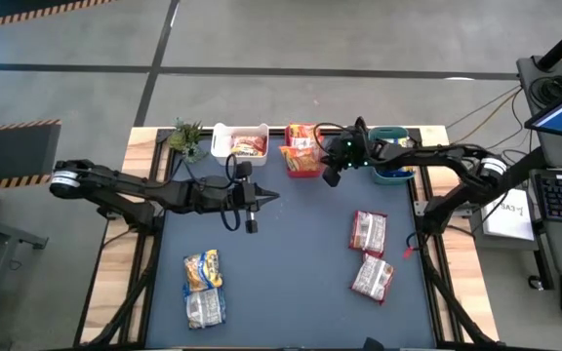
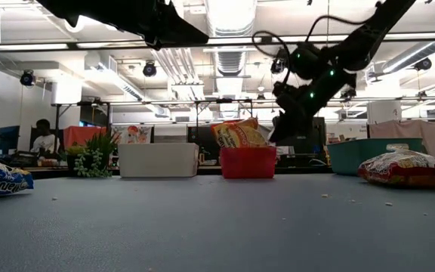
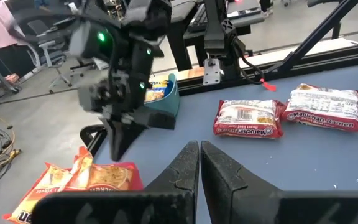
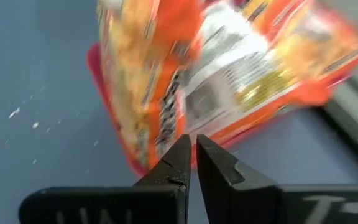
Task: Sort Maruchan noodles
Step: Put the orange noodle pack into the red bin
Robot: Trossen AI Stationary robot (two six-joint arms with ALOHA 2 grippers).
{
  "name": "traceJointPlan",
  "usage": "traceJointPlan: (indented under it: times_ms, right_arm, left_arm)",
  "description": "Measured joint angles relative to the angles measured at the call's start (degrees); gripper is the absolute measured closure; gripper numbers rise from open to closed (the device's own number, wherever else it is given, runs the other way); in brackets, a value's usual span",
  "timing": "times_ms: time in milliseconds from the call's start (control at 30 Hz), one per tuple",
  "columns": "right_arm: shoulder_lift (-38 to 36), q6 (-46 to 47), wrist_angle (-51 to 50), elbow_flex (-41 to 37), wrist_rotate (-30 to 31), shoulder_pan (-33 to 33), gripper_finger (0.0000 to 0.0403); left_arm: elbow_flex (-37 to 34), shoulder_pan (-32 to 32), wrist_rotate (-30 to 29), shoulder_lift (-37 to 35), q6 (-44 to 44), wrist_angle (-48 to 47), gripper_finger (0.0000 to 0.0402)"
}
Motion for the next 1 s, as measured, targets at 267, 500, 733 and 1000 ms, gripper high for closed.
traceJointPlan:
  times_ms: [267,500,733,1000]
  right_arm:
    - [-6.76,-1.73,-6.91,2.99,7.23,-0.04,0.0392]
    - [-5.83,3.04,5.22,5.0,1.23,0.11,0.0392]
    - [1.99,5.22,7.69,11.3,-2.0,0.26,0.0392]
    - [12.13,5.12,2.28,21.93,-6.55,1.56,0.0392]
  left_arm:
    - [0.0,-0.02,-5.61,-2.7,1.93,-7.28,0.0402]
    - [0.0,-0.04,-5.86,-3.85,4.33,-7.25,0.0402]
    - [0.0,0.0,-5.86,-3.88,6.85,-8.26,0.0402]
    - [0.0,0.0,-5.95,-5.31,8.83,-9.95,0.0402]
